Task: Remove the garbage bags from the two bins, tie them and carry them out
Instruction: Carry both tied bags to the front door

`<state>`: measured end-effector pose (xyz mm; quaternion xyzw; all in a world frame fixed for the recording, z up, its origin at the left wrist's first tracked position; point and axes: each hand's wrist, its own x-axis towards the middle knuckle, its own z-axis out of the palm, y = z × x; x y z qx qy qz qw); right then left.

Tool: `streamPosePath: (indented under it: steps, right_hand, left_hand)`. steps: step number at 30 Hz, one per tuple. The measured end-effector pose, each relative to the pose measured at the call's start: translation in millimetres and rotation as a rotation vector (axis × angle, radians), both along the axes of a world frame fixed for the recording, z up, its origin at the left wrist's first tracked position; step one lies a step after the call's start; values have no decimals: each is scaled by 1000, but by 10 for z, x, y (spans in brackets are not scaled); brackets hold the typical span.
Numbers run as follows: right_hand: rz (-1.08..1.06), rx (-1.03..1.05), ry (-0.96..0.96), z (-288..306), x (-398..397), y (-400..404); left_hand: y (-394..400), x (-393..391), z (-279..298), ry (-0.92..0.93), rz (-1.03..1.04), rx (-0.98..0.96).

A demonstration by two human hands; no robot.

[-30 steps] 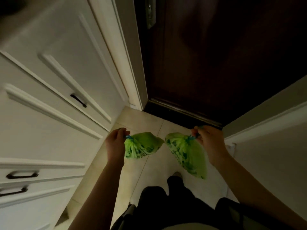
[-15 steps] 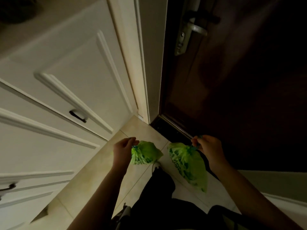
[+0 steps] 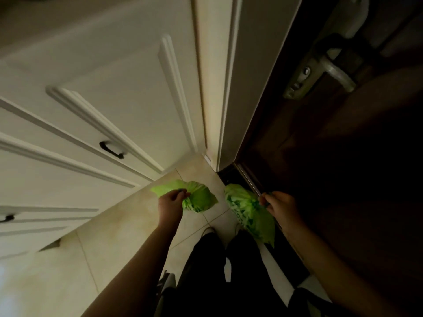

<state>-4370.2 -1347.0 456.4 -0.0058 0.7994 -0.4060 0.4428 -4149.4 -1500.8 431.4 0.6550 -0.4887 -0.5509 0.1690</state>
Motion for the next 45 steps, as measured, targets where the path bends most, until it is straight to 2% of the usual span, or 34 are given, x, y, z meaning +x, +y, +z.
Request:
streamPosePath:
  steps: [7,11,15,20,24,28,31,33,40,45]
  right_hand:
    - [-31,-2,-220,-411,-360,-394]
    - [23,36,-267,-796,-519,-605]
    - [153,104,-337,-1186,-651,-771]
    - [195,120,-432,-1658,-822,-1029]
    - [308,95,-365,-1975,-967,-1404]
    - [379,117,-255,-2309,-1151,-1727]
    - [508,140,-158,-2549,-1268,-1893]
    - [563,155,-86,-2669,-1347,-2015]
    - [439,136,66,-2791,-1588,-2484]
    - [354,79,62,-2767,-1657,-2593]
  left_hand:
    - [44,-202,-519,-66,179,-17]
    - [0,-248,-888,-83,321,-21]
    - [-13,-242,-1297,-98,324,5]
    - [-233,-287,-1690,-137,293,9]
    - [-586,-414,-1949,-145,241,-12]
    - [-852,-615,-2235,-211,43,-14]
    - [-1029,-765,-2418,-263,-122,-54]
    - [-1180,-864,-2509,-288,-172,-80]
    - [-1746,-1312,-2528,-346,-273,-209]
    - [-1968,-1457,-2514,-331,-263,-226]
